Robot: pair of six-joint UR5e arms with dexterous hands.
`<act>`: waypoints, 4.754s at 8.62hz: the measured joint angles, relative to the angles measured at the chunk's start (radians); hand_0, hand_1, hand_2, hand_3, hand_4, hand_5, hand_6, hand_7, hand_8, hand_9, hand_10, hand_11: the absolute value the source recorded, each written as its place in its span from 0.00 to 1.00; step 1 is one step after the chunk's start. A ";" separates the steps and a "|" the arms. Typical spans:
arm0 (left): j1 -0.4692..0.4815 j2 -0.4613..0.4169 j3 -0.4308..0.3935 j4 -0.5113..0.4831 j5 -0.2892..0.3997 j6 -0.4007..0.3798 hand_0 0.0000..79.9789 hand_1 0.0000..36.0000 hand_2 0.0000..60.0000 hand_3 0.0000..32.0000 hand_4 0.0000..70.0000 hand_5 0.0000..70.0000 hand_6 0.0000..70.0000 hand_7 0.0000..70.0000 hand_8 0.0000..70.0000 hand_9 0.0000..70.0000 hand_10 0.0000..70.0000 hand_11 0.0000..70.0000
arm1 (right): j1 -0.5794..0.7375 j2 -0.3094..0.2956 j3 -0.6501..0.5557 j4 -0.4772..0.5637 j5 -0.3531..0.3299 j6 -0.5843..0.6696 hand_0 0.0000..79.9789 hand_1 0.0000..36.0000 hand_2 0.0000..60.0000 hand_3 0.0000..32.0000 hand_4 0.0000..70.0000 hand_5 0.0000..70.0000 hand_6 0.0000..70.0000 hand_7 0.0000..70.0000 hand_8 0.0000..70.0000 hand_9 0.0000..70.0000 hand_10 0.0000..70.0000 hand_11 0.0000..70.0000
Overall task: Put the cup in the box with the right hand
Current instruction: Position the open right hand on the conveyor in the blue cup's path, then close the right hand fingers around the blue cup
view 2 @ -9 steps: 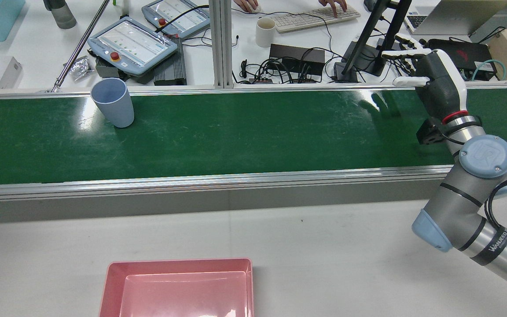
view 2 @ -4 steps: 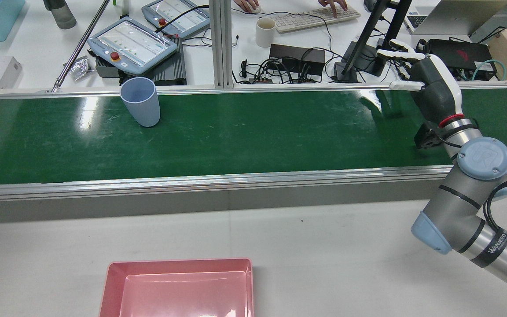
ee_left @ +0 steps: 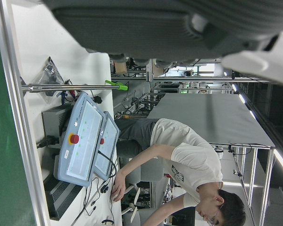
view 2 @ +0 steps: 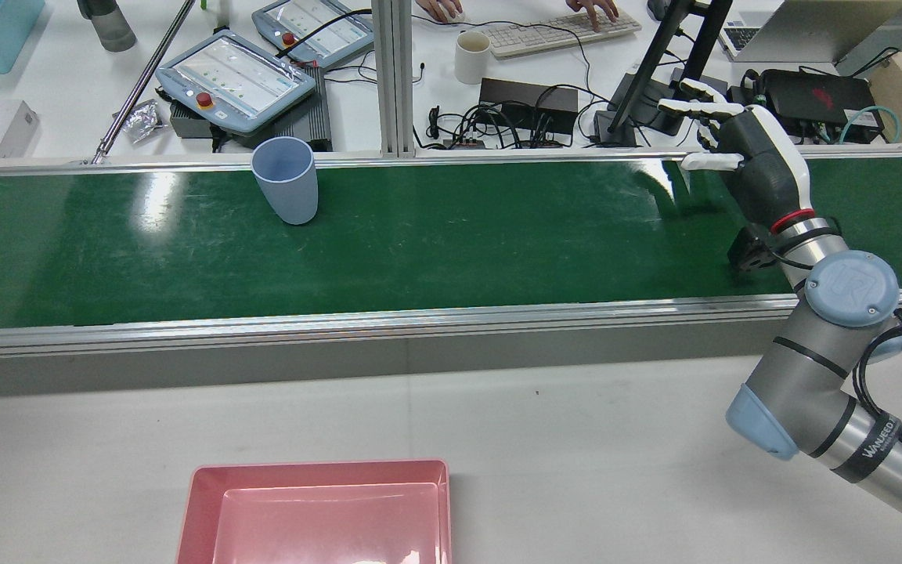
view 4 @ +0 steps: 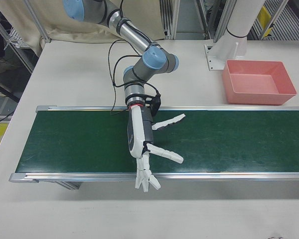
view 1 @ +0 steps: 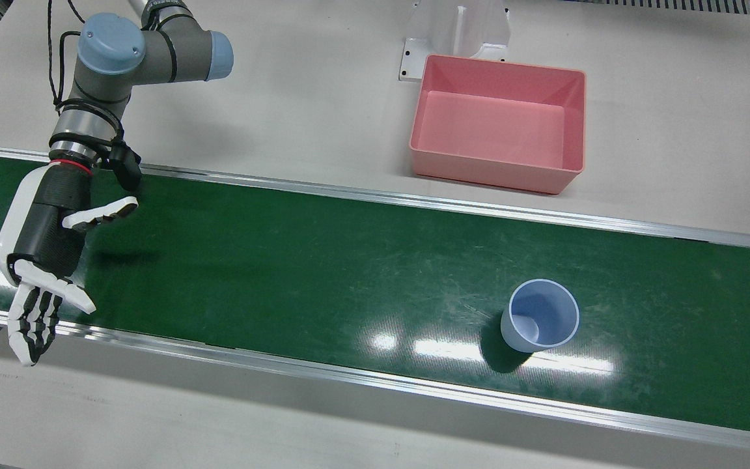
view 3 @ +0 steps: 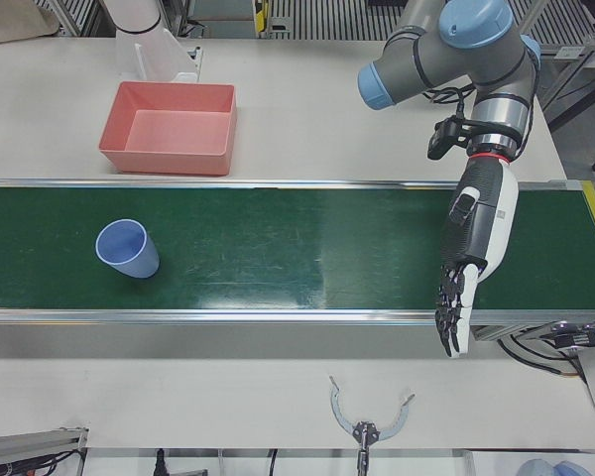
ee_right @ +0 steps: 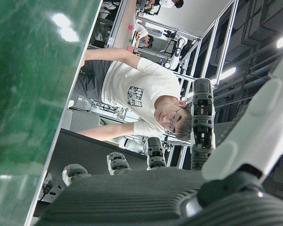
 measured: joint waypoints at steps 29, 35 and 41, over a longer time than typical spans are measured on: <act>0.001 0.000 0.000 0.000 0.000 0.000 0.00 0.00 0.00 0.00 0.00 0.00 0.00 0.00 0.00 0.00 0.00 0.00 | -0.042 0.066 -0.008 -0.055 -0.012 -0.244 0.58 0.00 0.00 0.66 0.70 0.00 0.02 0.37 0.03 0.12 0.00 0.00; 0.000 0.000 0.000 0.000 0.000 0.000 0.00 0.00 0.00 0.00 0.00 0.00 0.00 0.00 0.00 0.00 0.00 0.00 | -0.053 0.062 -0.006 -0.055 -0.015 -0.277 0.58 0.00 0.00 0.69 0.64 0.00 0.02 0.35 0.04 0.12 0.00 0.00; 0.000 0.000 0.000 0.000 0.000 0.000 0.00 0.00 0.00 0.00 0.00 0.00 0.00 0.00 0.00 0.00 0.00 0.00 | -0.046 0.006 0.056 -0.106 0.093 -0.279 0.61 0.58 0.87 0.00 1.00 0.01 0.18 0.78 0.10 0.25 0.07 0.09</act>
